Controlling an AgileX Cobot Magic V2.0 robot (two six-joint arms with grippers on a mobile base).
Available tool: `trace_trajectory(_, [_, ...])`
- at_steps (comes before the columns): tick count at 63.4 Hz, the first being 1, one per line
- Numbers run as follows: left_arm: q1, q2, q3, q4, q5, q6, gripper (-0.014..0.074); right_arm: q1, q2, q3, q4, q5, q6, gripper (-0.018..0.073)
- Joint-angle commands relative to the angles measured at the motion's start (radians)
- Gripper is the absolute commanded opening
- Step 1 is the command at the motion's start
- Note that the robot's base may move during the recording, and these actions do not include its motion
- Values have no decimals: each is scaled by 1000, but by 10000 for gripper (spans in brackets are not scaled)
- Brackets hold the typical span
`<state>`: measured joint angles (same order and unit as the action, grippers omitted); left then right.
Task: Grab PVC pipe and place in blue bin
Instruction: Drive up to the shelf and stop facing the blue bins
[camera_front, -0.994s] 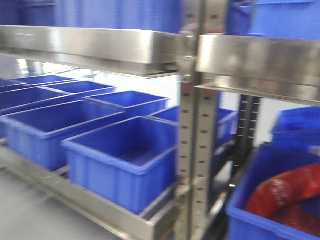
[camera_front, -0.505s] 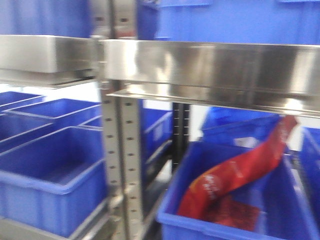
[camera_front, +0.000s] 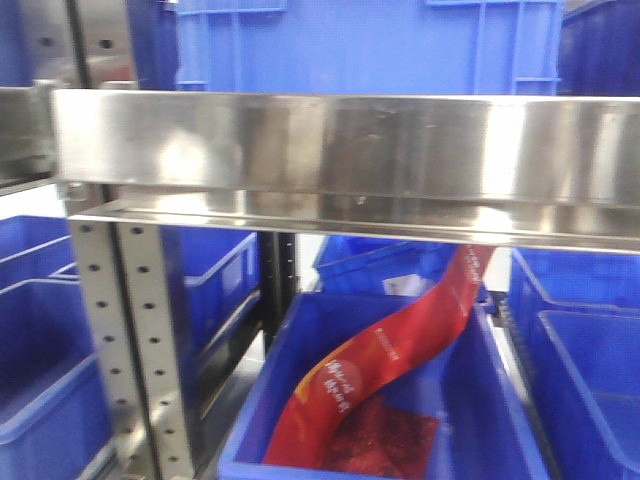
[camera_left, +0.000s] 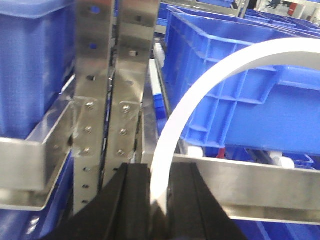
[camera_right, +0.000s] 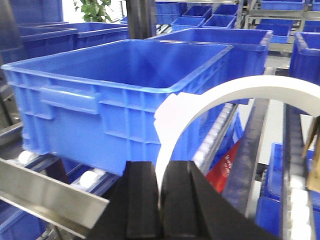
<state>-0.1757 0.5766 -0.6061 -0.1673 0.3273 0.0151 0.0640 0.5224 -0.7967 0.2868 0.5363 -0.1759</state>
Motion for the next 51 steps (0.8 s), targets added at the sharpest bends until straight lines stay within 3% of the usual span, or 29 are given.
trace_trajectory(1, [2, -4, -3, -7, -30, -8, -111, 0, -6, -2, -3, -28, -9, -169])
trace_trajectory(51, [2, -4, -3, -7, -30, -8, -111, 0, -6, -2, -3, -28, -9, -169])
